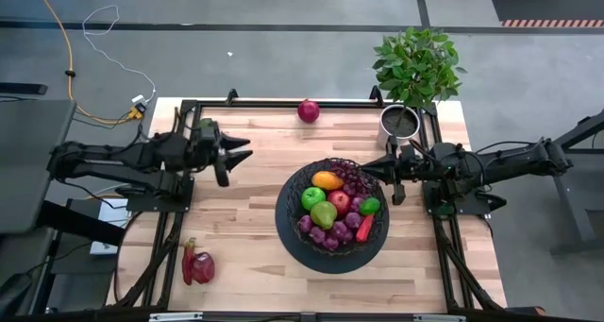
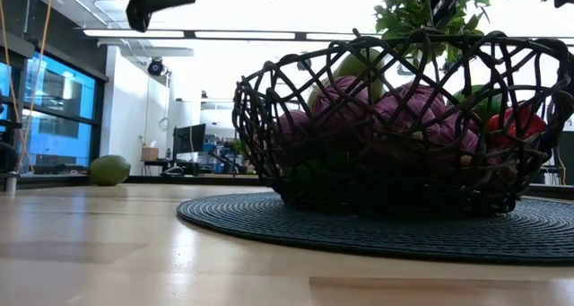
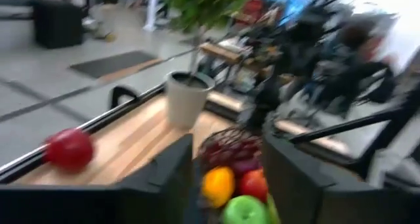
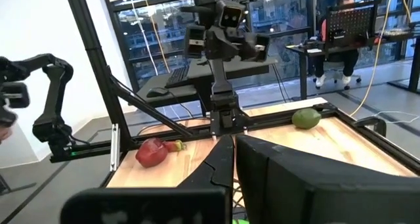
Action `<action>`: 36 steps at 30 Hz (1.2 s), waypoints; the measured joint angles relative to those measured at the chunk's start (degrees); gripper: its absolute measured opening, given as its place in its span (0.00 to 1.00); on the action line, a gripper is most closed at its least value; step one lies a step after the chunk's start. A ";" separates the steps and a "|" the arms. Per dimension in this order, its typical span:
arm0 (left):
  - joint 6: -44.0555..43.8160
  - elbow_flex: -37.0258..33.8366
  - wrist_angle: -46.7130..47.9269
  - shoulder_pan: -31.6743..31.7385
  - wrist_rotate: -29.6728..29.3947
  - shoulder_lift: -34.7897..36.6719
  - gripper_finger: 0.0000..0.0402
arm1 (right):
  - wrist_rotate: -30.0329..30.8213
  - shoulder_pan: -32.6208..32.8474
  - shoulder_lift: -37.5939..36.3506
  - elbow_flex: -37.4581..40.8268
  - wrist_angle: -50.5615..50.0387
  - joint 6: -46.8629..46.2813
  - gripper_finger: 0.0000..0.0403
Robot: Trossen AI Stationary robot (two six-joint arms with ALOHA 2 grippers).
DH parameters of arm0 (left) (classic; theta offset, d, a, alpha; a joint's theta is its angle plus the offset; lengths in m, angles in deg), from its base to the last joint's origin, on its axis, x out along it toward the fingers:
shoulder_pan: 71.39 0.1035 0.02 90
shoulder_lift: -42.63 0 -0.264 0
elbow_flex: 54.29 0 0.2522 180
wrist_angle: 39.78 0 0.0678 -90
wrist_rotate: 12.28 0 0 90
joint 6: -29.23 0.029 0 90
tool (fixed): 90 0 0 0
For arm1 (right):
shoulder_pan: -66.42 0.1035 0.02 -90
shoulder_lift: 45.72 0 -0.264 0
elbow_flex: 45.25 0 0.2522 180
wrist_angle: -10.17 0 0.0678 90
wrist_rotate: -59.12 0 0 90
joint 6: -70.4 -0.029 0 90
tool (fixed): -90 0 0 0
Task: Build produce basket
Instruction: Put the green lime into the basket
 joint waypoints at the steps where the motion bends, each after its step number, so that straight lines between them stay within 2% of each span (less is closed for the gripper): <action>1: 0.34 1.10 2.15 1.03 0.00 -0.58 0.47 | -0.17 0.00 0.00 0.00 -0.10 -0.13 0.00; 7: 2.28 8.11 16.26 8.20 0.14 -3.61 0.73 | -0.39 0.00 0.00 0.00 -0.40 -0.24 0.00; 14: 0.29 12.53 30.71 16.56 0.15 -7.29 0.89 | -0.39 0.00 0.00 0.00 -0.64 -0.13 0.00; 18: -0.83 12.76 35.33 22.04 -1.63 -9.59 0.92 | -0.39 0.00 0.00 0.00 -1.71 -0.19 0.00; 27: -13.52 11.35 53.91 32.07 -15.62 -15.57 0.92 | -0.39 0.00 0.00 0.02 -2.24 -1.53 0.00; 33: -21.43 4.46 53.48 34.28 -19.63 -15.80 0.92 | -0.37 -0.02 0.00 0.02 -2.59 -1.35 0.00; 36: -23.74 0.68 50.00 35.25 -20.63 -15.80 0.91 | -0.37 -0.02 0.00 0.01 -2.60 -1.53 0.00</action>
